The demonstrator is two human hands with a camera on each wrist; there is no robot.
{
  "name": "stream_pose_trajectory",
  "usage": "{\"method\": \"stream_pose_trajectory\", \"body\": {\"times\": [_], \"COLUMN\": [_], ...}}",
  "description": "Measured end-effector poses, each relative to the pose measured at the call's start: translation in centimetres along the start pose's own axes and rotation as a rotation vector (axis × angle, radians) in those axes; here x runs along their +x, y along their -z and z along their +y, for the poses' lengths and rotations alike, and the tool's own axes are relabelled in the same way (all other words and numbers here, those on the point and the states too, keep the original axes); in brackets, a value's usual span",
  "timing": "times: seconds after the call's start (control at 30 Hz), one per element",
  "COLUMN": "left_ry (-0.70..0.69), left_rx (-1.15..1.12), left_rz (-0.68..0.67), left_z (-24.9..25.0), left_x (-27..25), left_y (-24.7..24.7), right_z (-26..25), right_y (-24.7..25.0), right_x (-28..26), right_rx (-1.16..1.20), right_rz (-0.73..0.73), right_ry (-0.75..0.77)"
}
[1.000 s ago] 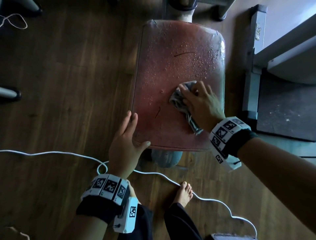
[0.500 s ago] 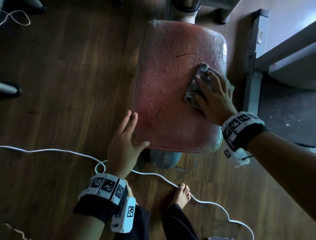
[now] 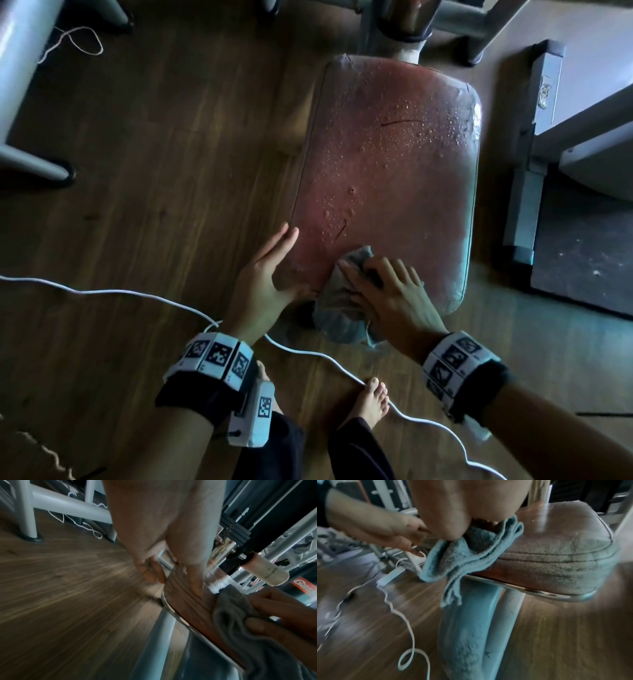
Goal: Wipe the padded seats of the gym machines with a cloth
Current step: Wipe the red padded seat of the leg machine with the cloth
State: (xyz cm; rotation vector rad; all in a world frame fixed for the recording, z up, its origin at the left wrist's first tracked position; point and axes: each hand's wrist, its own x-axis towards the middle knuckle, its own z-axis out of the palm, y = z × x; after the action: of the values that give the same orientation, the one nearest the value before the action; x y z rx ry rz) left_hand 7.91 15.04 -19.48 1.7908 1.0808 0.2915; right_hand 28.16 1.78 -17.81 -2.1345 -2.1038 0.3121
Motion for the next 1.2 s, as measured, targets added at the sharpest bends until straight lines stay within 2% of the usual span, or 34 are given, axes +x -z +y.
{"method": "stream_pose_trajectory", "body": {"times": [0.13,0.3,0.43,0.6,0.77,0.9,1.03,1.07,1.2], "left_ry": [-0.026,-0.012,0.011,-0.043,-0.046,-0.055,-0.077,-0.077,-0.078], "left_rx": [-0.107,-0.134,-0.210,-0.149,-0.100,-0.028,0.062,0.065,0.063], "left_rz": [0.005,0.020,0.009,0.010,-0.013,-0.015,0.000,0.004,0.018], "left_z": [-0.6,-0.5,-0.7,-0.9,-1.2,-1.6,-1.6,-1.6,-1.7], "left_x": [0.6,0.4,0.4,0.5,0.6,0.8,0.8,0.7,0.5], "left_y": [0.8,0.6,0.9,1.3,1.7,1.9,1.8,1.7,1.5], "right_z": [-1.8,-3.8,-3.0,-3.3,-3.4,-3.9,-2.5,-2.9,-4.1], "right_y": [-0.3,-0.6,0.0,0.1,0.1,0.2,0.4,0.3,0.3], "right_x": [2.0,2.2,3.6,3.7,4.0,4.0,4.8,4.9,3.9], "right_rx": [0.007,-0.004,0.025,0.025,0.035,0.005,0.024,0.017,-0.036], "right_rz": [0.037,-0.039,-0.009,-0.077,-0.031,-0.071,-0.023,-0.034,-0.116], "right_ry": [-0.258,-0.201,-0.363,-0.210,-0.345,-0.256,-0.434,-0.431,-0.224]}}
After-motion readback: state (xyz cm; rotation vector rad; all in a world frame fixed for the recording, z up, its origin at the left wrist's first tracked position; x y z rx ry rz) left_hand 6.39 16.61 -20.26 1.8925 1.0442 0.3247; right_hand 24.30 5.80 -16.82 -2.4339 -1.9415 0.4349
